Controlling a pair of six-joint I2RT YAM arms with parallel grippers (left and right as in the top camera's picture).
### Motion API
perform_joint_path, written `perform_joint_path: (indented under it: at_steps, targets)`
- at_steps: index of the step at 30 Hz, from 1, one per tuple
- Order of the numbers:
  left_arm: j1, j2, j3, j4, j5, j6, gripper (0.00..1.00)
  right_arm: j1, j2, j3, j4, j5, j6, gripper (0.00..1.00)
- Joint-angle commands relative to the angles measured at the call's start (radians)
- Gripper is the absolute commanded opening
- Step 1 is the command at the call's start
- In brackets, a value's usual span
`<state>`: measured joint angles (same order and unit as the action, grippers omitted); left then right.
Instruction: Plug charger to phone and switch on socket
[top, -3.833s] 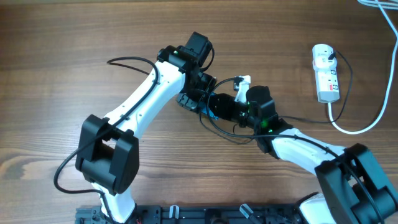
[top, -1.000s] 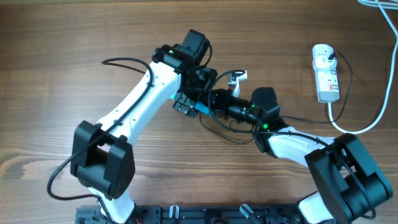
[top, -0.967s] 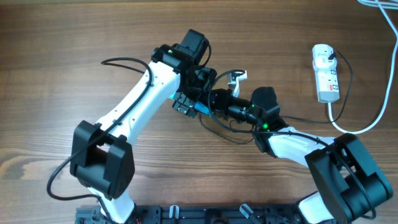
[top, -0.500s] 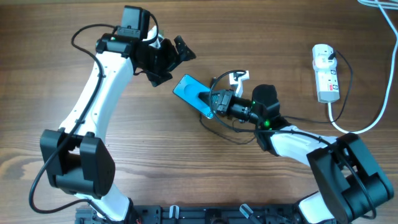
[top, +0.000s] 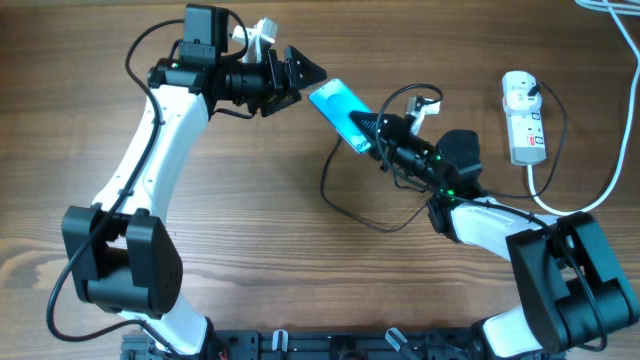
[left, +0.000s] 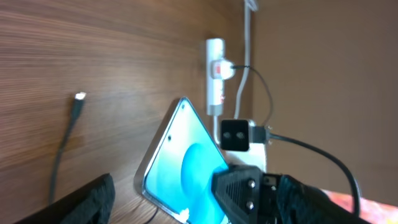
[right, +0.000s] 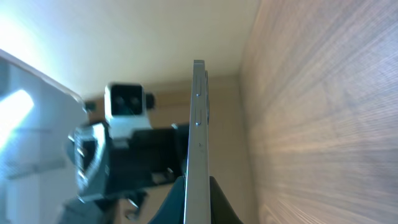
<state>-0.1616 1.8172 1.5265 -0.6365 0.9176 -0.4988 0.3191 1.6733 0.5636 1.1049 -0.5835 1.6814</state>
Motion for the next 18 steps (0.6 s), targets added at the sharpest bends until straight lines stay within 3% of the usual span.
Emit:
perform_joint_path:
  at_steps: [1,7,10,18]
  targets:
    - [0.0,-0.016,-0.05,0.024,0.095,-0.045,0.82,0.005,-0.023,0.015,0.072,0.108,0.108,0.04]
    - [-0.034,-0.016,-0.127,0.214,0.148,-0.249,0.77,0.037,-0.023,0.02,0.08,0.159,0.129,0.04]
    - [-0.09,-0.016,-0.137,0.304,0.092,-0.345,0.7,0.067,-0.023,0.02,0.08,0.183,0.136,0.04]
    - [-0.138,-0.016,-0.137,0.331,0.007,-0.462,0.29,0.071,-0.023,0.02,0.053,0.161,0.133,0.04]
